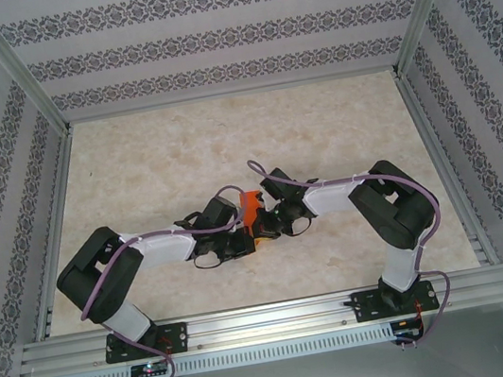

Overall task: Fold a paper plane with a square sheet of paper (pick it up from the middle)
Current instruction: Third fold the triangle at the center of the table.

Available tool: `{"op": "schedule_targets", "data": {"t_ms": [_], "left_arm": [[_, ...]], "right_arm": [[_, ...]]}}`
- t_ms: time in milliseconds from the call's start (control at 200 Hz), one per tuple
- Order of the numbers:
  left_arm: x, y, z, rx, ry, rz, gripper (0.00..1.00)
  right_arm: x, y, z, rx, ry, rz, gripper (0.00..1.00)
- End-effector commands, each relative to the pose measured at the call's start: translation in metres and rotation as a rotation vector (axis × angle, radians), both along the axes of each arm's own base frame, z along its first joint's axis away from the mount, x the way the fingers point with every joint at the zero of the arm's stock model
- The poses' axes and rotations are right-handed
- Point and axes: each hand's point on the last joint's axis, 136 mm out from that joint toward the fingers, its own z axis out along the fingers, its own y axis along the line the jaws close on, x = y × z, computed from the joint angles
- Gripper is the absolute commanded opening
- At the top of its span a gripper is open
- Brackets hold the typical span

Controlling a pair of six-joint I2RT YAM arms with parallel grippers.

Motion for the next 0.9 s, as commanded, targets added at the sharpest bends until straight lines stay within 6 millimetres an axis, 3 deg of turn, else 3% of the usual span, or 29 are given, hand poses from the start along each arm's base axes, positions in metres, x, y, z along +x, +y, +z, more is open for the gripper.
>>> {"op": "schedule_targets", "data": {"t_ms": [0,440,774,894], "left_arm": [[-0.026,0.046,-0.047,0.237,0.071,0.017,0.0],[-0.039,0.065,-0.059,0.291,0.088,0.013,0.0],[-0.04,0.064,-0.059,0.284,0.089,0.007,0.0],[-0.039,0.061,-0.056,0.272,0.085,-0.003,0.0]], "right_arm": [[0.006,-0.024,-0.025,-0.134,0.0,-0.056,0.05],[0.046,-0.038,-0.015,-0.105,-0.039,-0.104,0.06],[0.062,-0.054,-0.026,-0.073,-0.042,-0.134,0.08],[0.067,-0.054,-0.022,-0.04,-0.043,-0.137,0.09]]}}
